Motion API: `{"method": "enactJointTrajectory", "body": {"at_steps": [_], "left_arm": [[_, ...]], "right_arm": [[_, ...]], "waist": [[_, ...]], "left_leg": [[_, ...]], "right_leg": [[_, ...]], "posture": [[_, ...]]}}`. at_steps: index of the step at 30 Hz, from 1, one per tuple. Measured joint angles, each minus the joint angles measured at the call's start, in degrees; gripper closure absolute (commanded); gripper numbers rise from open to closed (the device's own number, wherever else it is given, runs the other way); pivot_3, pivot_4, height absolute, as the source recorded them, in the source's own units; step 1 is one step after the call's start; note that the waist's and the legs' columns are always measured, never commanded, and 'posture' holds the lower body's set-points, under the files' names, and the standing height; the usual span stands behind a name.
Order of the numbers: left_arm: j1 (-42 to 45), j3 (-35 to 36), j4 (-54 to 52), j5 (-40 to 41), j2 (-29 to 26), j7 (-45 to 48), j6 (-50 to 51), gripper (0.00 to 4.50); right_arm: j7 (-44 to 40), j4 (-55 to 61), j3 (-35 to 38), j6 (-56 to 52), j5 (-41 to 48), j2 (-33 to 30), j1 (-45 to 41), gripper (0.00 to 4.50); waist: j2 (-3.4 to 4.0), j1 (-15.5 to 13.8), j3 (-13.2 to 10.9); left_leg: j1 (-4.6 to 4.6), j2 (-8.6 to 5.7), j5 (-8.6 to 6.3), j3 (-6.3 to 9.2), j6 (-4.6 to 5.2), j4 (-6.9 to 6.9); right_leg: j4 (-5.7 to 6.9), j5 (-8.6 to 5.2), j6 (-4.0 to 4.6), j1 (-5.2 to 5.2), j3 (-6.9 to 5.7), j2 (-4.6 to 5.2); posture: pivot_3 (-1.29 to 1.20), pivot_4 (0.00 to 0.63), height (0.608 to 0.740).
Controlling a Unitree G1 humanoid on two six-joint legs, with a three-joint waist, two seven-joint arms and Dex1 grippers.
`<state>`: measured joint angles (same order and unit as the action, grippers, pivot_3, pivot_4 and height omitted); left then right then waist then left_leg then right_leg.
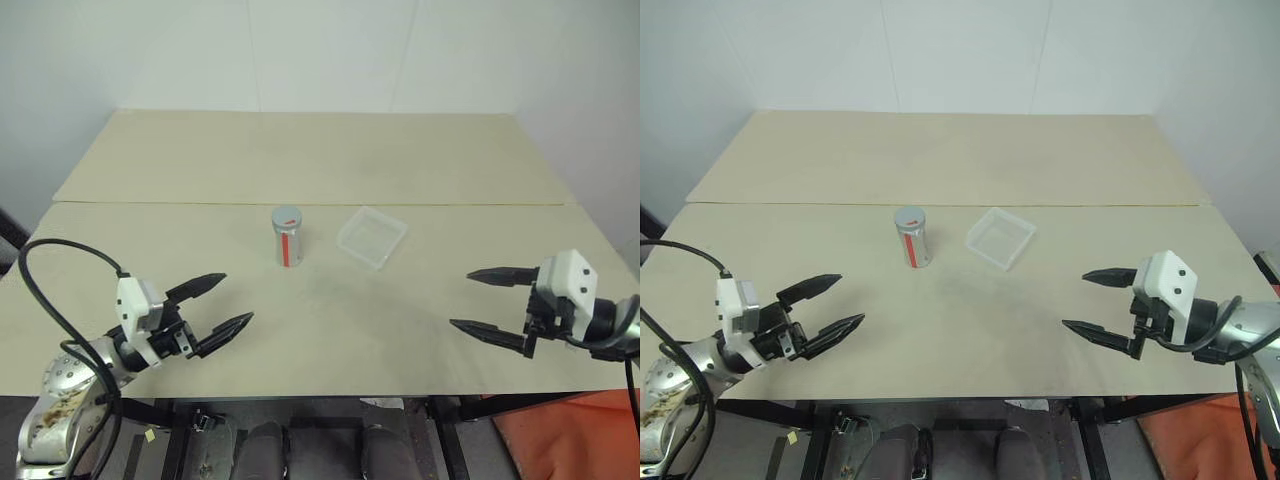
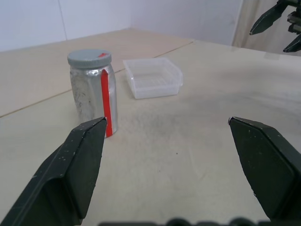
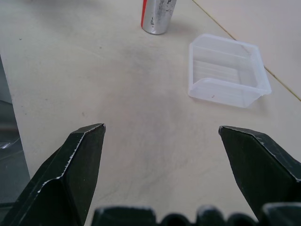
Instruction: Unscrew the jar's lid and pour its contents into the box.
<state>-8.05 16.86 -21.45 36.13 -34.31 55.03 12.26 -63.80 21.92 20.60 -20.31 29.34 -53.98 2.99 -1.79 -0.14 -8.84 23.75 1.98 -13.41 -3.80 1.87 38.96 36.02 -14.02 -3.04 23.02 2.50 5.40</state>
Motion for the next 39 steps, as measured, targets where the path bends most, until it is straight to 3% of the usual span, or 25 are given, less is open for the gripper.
{"method": "enactJointTrajectory", "body": {"at_steps": [8, 13, 17, 24, 33, 39], "left_arm": [[-1.7, -0.4, -0.2, 1.5, 0.5, -0.4, 2.4, 0.02], [1.6, -3.4, 0.0, -3.2, 7.1, -7.4, -0.2, 0.02], [5.8, -7.2, 1.4, -12.8, 16.1, -19.0, -5.3, 0.02], [8.1, -12.3, 8.3, -25.8, 25.4, -31.4, -16.3, 0.02], [12.6, -16.0, 18.1, -30.3, 26.9, -34.8, -22.0, 0.02], [16.0, -17.0, 22.3, -32.9, 29.5, -39.3, -22.4, 0.02]], "right_arm": [[-0.2, 0.4, 0.0, -0.4, 1.1, 0.0, 1.6, 0.0], [1.5, 1.7, -0.3, -0.5, 1.3, 1.1, -0.5, 0.0], [3.4, 2.5, -1.7, -0.7, 1.3, 2.3, -2.8, 0.0], [5.5, 2.7, -3.5, -1.1, 1.4, 3.1, -5.4, 0.0], [9.8, 2.3, -8.3, -1.1, -1.3, 6.2, -8.9, 0.0], [9.5, 5.2, -8.6, -1.1, -1.1, 6.7, -5.7, 0.0]], "waist": [[0.0, 0.0, 0.0], [-0.01, -0.1, 0.0], [-0.01, -0.5, 0.0], [-0.04, -0.5, 0.0], [-0.04, -0.5, 0.0], [-0.05, -0.7, 0.0]], "left_leg": [[-0.02, 0.01, 0.0, 0.0, 0.0, 0.01], [-0.02, -0.02, 0.0, 0.03, 0.0, 0.06], [-0.03, -0.08, 0.0, 0.1, 0.0, 0.1], [-0.05, -0.09, 0.0, 0.15, 0.01, 0.08], [-0.02, -0.1, 0.0, 0.16, 0.01, 0.09], [0.01, -0.14, 0.0, 0.23, 0.01, 0.11]], "right_leg": [[0.02, 0.0, 0.0, -0.01, 0.0, 0.0], [-0.02, 0.03, -0.05, -0.1, 0.01, 0.0], [-0.05, 0.08, -0.12, -0.19, 0.0, 0.0], [-0.11, 0.09, -0.12, -0.26, -0.03, 0.0], [-0.11, 0.1, -0.14, -0.23, -0.05, 0.0], [-0.15, 0.13, -0.19, -0.3, -0.1, 0.03]], "posture": [[0.0, 0.15, 0.74], [0.0, 0.15, 0.74], [0.0, 0.15, 0.74], [0.0, 0.15, 0.74], [0.0, 0.15, 0.74], [0.0, 0.15, 0.74]]}}
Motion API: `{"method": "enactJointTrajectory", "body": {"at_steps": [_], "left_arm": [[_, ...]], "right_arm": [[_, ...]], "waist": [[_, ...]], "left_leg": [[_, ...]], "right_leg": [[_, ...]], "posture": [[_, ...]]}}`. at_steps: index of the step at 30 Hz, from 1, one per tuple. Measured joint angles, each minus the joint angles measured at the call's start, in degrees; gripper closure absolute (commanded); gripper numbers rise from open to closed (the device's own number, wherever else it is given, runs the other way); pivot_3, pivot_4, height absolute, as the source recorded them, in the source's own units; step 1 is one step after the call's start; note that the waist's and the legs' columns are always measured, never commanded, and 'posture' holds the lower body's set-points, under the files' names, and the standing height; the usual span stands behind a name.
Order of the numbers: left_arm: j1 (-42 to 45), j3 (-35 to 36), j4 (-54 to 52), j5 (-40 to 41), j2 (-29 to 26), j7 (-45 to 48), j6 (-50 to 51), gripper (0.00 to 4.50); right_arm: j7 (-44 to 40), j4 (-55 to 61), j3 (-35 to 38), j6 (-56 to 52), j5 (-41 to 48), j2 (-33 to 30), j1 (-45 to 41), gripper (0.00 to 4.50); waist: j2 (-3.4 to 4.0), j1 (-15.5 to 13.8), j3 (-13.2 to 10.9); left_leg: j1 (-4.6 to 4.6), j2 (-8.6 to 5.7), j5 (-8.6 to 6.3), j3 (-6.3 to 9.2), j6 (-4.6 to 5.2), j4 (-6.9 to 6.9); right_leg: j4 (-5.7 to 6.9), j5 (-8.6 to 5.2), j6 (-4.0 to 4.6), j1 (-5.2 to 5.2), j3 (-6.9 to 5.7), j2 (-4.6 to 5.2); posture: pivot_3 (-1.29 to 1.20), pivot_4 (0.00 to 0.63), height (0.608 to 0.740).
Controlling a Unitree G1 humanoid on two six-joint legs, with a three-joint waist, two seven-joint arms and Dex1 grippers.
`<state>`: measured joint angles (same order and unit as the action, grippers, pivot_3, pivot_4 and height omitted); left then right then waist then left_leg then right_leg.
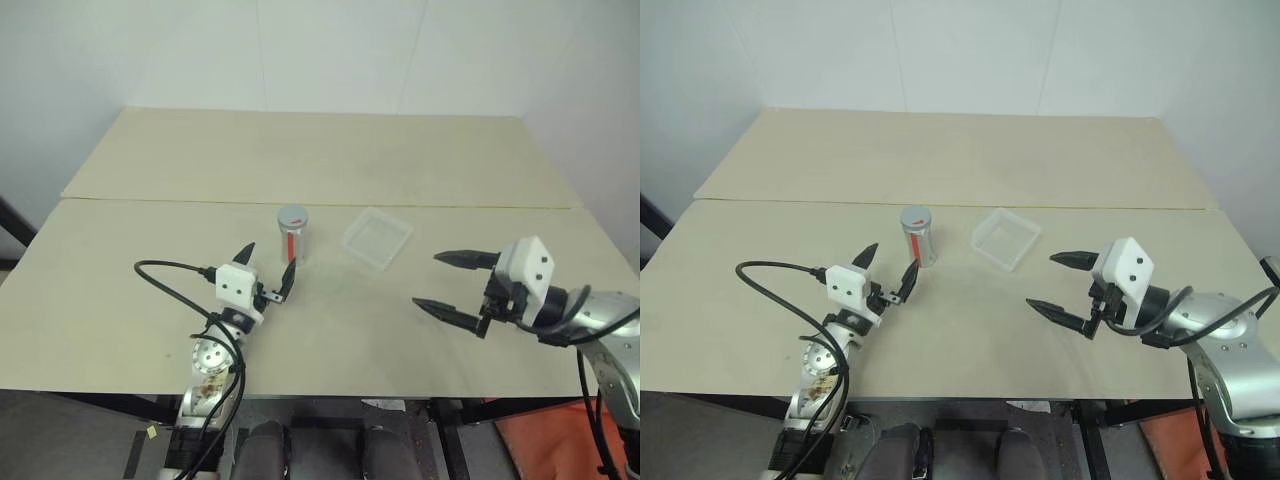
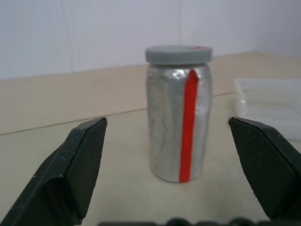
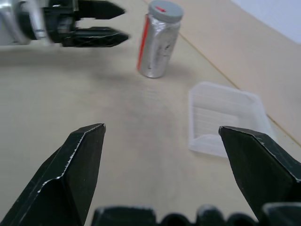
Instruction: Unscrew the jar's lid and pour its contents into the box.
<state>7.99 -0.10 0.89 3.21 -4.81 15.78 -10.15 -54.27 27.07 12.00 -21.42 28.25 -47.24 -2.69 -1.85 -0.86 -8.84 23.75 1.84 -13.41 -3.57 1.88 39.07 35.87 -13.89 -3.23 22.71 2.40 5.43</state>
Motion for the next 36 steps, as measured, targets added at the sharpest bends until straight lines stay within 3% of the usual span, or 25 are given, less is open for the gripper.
{"method": "enactJointTrajectory", "body": {"at_steps": [11, 23, 36], "left_arm": [[6.9, -1.0, 9.1, -1.2, -0.4, -0.7, -1.4, 0.02], [10.8, -1.5, 15.4, -2.4, 2.3, -3.4, -2.4, 0.02], [16.5, -2.3, 25.7, -9.9, 5.2, -15.6, -10.0, 0.02]], "right_arm": [[0.7, 4.3, 1.0, -0.3, 0.1, -0.3, 4.1, 0.0], [2.2, 3.8, 6.8, -0.3, -1.2, -1.8, 8.0, 0.0], [2.4, 4.0, 7.1, -0.3, -2.2, -1.9, 9.5, 0.0]], "waist": [[0.0, 0.2, 0.0], [-0.02, 0.2, 0.0], [-0.04, 0.2, 0.0]], "left_leg": [[-0.03, 0.0, 0.0, 0.01, 0.0, 0.01], [-0.02, -0.01, 0.0, 0.03, 0.0, 0.0], [0.01, -0.03, 0.0, 0.04, 0.0, 0.0]], "right_leg": [[0.01, 0.01, -0.01, 0.0, 0.0, -0.04], [-0.01, 0.02, -0.02, -0.01, -0.01, -0.04], [-0.05, 0.02, -0.04, -0.01, -0.01, -0.02]], "posture": [[0.0, 0.15, 0.74], [0.0, 0.15, 0.74], [0.0, 0.15, 0.74]]}}
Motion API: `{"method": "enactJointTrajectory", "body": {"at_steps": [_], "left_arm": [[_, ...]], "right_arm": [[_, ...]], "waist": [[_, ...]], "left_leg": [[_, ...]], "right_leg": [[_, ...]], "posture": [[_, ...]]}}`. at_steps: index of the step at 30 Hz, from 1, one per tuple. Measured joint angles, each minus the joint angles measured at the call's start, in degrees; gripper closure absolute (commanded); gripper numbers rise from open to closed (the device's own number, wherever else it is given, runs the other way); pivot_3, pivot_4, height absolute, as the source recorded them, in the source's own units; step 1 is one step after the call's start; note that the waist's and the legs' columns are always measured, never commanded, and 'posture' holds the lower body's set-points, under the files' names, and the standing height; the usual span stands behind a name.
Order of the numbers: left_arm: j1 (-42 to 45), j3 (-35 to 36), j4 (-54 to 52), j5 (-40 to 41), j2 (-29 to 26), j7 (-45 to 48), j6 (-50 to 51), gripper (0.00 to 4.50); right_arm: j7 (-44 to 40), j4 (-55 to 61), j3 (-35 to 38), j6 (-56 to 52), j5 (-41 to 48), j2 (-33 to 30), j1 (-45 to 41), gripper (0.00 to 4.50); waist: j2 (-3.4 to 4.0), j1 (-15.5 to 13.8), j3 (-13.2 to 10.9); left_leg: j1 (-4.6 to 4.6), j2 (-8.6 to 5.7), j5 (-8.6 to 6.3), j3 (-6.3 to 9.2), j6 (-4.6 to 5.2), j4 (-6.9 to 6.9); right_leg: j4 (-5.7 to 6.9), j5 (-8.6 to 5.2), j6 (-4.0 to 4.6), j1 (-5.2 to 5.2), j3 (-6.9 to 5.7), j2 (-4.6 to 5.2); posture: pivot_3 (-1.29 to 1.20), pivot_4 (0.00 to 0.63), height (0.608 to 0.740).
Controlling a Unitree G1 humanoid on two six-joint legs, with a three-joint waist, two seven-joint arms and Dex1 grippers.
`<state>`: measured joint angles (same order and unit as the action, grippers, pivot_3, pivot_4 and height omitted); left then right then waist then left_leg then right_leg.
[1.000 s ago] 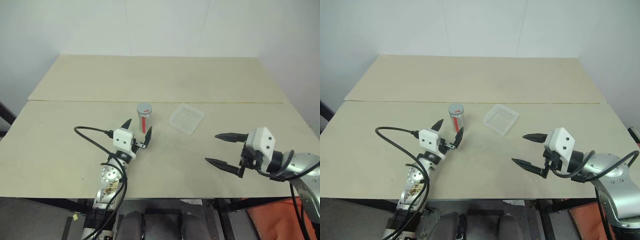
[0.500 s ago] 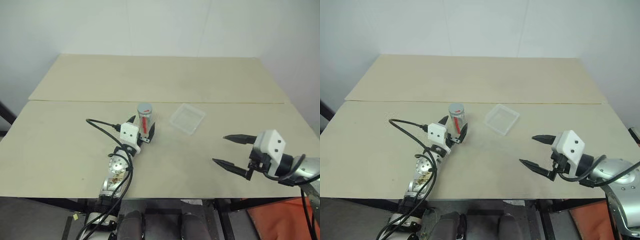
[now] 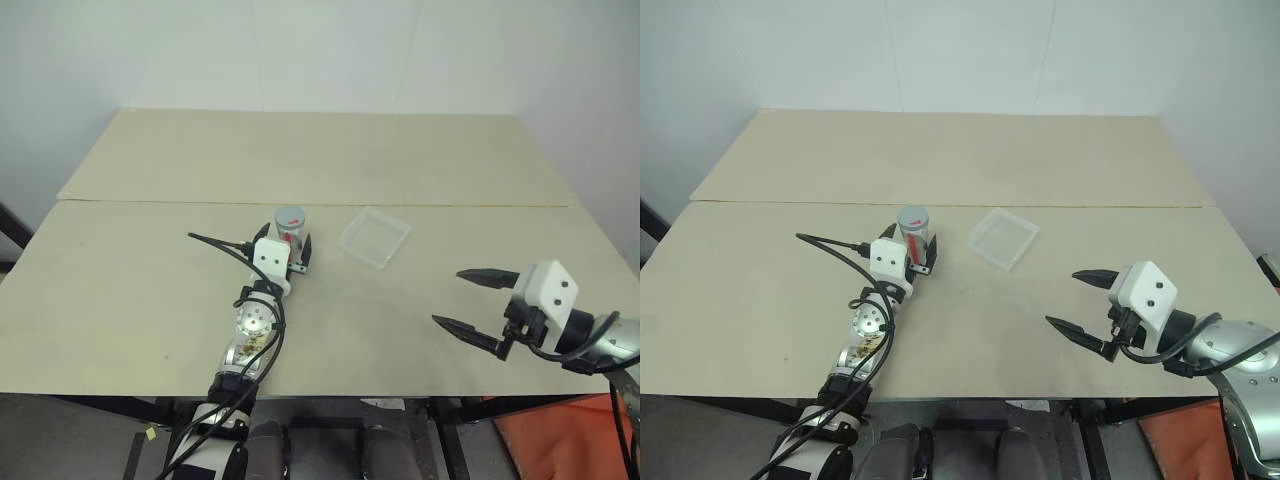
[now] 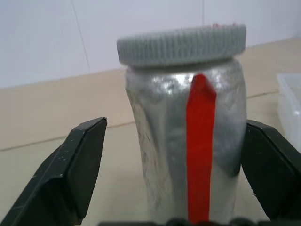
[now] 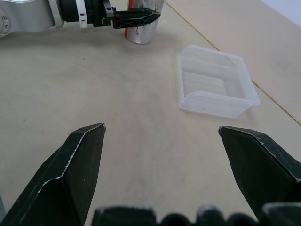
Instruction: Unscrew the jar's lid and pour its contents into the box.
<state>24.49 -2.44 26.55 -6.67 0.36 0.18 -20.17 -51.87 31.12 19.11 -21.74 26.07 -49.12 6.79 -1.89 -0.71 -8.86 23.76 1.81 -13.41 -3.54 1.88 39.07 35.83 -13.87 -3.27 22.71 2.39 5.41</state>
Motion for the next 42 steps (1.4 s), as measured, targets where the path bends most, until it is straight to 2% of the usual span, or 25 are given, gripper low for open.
{"method": "enactJointTrajectory", "body": {"at_steps": [13, 20, 23, 29, 38, 42], "left_arm": [[0.9, -1.7, 4.3, -7.4, 2.4, -12.9, -2.9, 0.02], [1.6, -1.8, 5.3, -7.9, 2.4, -15.3, -2.9, 0.02], [1.7, -1.8, 5.6, -7.4, 2.5, -15.0, -2.9, 0.63], [1.9, -1.9, 5.7, -6.6, 2.7, -14.4, -3.1, 2.51], [2.6, -1.6, 6.7, -6.2, 2.8, -14.3, -3.4, 2.57], [2.3, -0.8, 5.1, -2.8, 1.2, -10.3, -3.2, 2.57]], "right_arm": [[0.1, 0.0, 0.5, 0.1, -1.2, -0.4, 0.5, 0.0], [0.1, 1.0, 1.2, 0.1, -1.3, -0.4, 1.3, 0.0], [0.2, 1.0, 1.7, 0.1, -1.3, -0.4, 1.3, 0.0], [0.3, 1.1, 1.7, 0.1, -1.9, -0.4, 1.7, 0.0], [0.9, 1.8, 1.7, 0.1, -2.3, -0.4, 1.7, 0.0], [1.7, 2.1, 1.5, 0.1, -2.3, -0.4, 0.4, 0.0]], "waist": [[-0.02, 0.0, 0.0], [-0.02, 0.0, 0.0], [-0.01, 0.0, 0.0], [-0.01, 0.0, 0.0], [-0.01, 0.0, 0.0], [-0.02, 0.2, 0.0]], "left_leg": [[0.0, -0.01, 0.0, 0.0, 0.0, 0.0], [0.0, -0.01, 0.0, -0.01, 0.0, 0.0], [-0.01, -0.01, 0.0, -0.01, 0.0, 0.0], [-0.01, -0.02, 0.0, -0.01, 0.0, 0.01], [-0.06, -0.02, 0.0, 0.0, -0.01, 0.02], [-0.05, 0.0, 0.01, -0.01, -0.01, 0.01]], "right_leg": [[0.01, 0.01, -0.01, 0.0, 0.0, 0.01], [0.01, 0.01, -0.02, 0.0, 0.0, 0.01], [0.01, 0.01, -0.01, -0.01, 0.0, 0.0], [0.01, 0.01, -0.01, -0.02, 0.0, 0.01], [0.03, 0.01, -0.02, -0.07, -0.01, 0.0], [0.04, 0.01, -0.01, -0.04, 0.0, -0.02]], "posture": [[0.0, 0.15, 0.74], [0.0, 0.15, 0.74], [0.0, 0.15, 0.74], [0.0, 0.15, 0.74], [0.0, 0.15, 0.74], [0.0, 0.15, 0.74]]}}
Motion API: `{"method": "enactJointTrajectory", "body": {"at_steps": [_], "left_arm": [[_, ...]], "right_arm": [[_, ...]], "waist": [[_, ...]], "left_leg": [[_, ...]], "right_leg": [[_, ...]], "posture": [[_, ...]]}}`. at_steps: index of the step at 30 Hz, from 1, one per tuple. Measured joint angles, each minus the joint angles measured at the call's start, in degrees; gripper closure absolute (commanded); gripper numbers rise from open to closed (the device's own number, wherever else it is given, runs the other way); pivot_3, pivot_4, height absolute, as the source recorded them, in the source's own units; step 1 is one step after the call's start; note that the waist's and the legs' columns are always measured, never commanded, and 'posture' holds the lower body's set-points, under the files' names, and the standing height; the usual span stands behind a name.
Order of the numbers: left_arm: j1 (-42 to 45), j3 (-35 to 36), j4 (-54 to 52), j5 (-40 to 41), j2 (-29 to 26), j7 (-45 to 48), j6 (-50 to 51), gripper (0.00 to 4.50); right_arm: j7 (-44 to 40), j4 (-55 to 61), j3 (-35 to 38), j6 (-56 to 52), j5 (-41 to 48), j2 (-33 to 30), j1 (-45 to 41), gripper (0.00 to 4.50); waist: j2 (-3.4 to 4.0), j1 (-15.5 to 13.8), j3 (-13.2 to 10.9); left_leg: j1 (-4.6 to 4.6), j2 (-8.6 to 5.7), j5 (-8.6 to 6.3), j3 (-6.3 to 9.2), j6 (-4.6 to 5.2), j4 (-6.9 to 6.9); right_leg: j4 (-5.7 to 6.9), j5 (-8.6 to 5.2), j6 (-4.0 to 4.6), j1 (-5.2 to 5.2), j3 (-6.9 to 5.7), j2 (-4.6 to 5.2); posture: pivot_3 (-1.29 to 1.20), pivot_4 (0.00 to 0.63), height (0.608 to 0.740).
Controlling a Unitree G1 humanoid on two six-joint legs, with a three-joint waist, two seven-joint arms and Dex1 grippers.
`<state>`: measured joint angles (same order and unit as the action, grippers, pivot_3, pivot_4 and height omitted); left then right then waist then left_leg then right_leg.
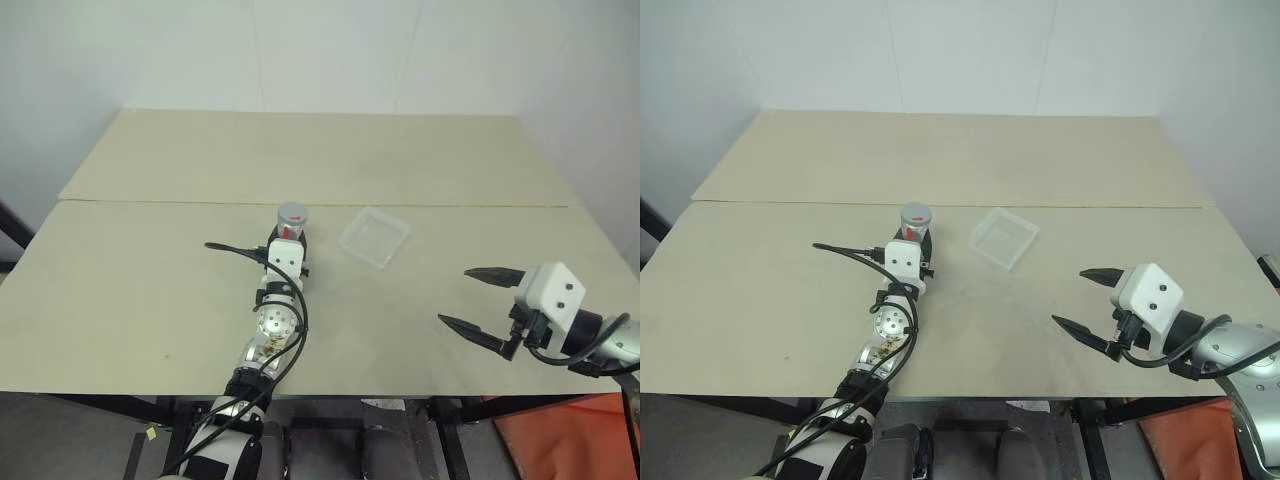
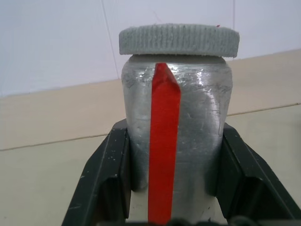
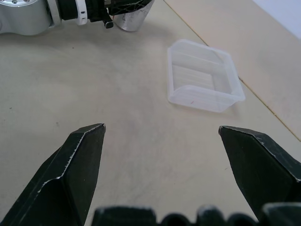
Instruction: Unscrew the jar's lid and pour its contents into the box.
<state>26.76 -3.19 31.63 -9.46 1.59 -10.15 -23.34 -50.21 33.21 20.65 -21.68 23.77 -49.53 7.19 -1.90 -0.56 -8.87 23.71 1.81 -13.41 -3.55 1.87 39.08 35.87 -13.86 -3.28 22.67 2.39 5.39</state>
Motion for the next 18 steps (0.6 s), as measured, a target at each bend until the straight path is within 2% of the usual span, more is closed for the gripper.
{"method": "enactJointTrajectory", "body": {"at_steps": [4, 10, 15, 18], "left_arm": [[-2.6, 0.7, -9.2, 5.8, -3.2, 7.9, 0.5, 2.57], [-6.8, 0.7, -24.3, 16.8, -8.9, 22.7, 7.1, 2.57], [-11.0, -1.4, -27.2, 20.7, -10.7, 31.5, 9.4, 2.57], [-11.8, -2.3, -27.1, 20.2, -10.4, 32.7, 9.5, 2.57]], "right_arm": [[2.9, 0.4, -1.5, -1.8, 1.2, 1.9, -4.9, 0.0], [14.4, 3.9, -12.4, -10.9, 4.6, 13.1, -18.0, 0.0], [24.8, 4.7, -22.3, -17.2, 4.5, 24.8, -26.3, 0.0], [28.6, 4.7, -24.9, -18.6, 3.6, 28.6, -28.6, 0.0]], "waist": [[0.0, 0.4, 0.0], [0.02, 0.6, 0.0], [0.03, 0.4, 0.0], [0.03, 0.1, 0.0]], "left_leg": [[0.03, 0.03, 0.0, 0.0, -0.01, -0.04], [0.03, 0.05, 0.01, 0.01, -0.02, -0.03], [0.1, 0.02, 0.02, 0.02, -0.02, -0.03], [0.16, 0.0, 0.02, 0.0, -0.02, -0.02]], "right_leg": [[0.01, 0.0, 0.01, 0.07, 0.02, 0.0], [0.06, 0.0, 0.03, 0.07, 0.01, 0.0], [0.13, 0.0, 0.04, 0.2, 0.0, 0.04], [0.13, 0.0, 0.04, 0.26, 0.0, 0.07]], "posture": [[0.0, 0.15, 0.74], [0.0, 0.15, 0.74], [0.0, 0.15, 0.74], [0.0, 0.15, 0.74]]}}
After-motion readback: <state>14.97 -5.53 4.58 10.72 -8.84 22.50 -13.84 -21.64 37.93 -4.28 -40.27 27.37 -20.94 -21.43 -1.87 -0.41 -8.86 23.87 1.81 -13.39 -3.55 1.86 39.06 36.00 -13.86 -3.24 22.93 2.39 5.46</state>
